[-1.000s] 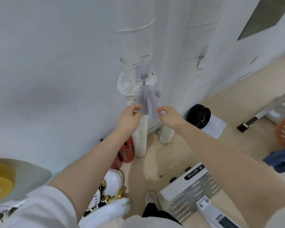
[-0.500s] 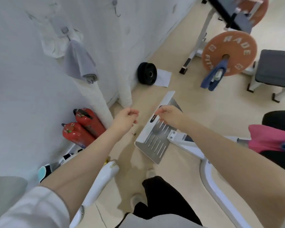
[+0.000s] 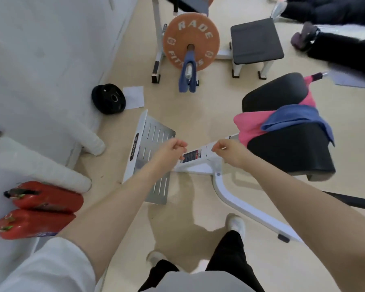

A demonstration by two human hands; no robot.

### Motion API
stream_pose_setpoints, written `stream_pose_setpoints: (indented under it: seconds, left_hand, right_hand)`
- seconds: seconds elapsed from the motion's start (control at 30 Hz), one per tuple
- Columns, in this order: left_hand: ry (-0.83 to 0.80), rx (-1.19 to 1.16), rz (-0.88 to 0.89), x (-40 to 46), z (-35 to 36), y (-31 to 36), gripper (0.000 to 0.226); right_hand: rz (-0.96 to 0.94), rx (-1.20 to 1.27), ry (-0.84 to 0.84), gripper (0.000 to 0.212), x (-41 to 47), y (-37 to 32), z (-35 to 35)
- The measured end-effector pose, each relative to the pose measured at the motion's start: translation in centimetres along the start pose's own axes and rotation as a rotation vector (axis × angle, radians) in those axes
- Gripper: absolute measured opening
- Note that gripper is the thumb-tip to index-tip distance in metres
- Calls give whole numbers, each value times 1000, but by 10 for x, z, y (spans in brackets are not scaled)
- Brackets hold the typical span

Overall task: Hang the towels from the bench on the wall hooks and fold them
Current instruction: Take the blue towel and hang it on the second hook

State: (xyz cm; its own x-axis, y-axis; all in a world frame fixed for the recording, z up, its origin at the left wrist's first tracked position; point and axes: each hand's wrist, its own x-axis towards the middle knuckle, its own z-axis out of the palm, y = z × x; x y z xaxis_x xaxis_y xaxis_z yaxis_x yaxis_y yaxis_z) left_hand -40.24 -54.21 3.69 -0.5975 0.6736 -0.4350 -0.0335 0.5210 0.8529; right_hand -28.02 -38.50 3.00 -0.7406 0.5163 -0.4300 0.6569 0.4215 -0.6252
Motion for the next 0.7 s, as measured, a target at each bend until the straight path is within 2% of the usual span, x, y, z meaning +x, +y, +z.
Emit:
stream_pose_setpoints:
  seconds: [0.13, 0.2, 0.3, 0.47, 0.53, 0.63, 0.7]
  left_hand:
    - [-20, 7, -4, 34, 69, 33, 19]
    - [-36, 32, -16, 58, 105, 47, 24]
    - [-56, 90, -51, 92, 159, 71, 18]
    - [-58, 158, -90, 136, 231, 116, 25]
    - [-46, 144, -106, 146, 247, 122, 23]
    - [-12, 124, -136, 161, 256, 121, 19]
    - [7, 102, -151, 167, 259, 122, 18]
  right_hand:
    - [66, -46, 92, 25, 15, 60, -68]
    - [48, -113, 169, 24, 30, 97, -102]
    - [27, -238, 253, 24, 58, 154, -149]
    - [86, -608, 143, 35, 99, 227, -203]
    - [125, -599, 118, 38, 107, 249, -209]
    - [131, -529, 215, 34, 117, 268, -217]
    - [109, -578, 196, 29, 125, 270, -223]
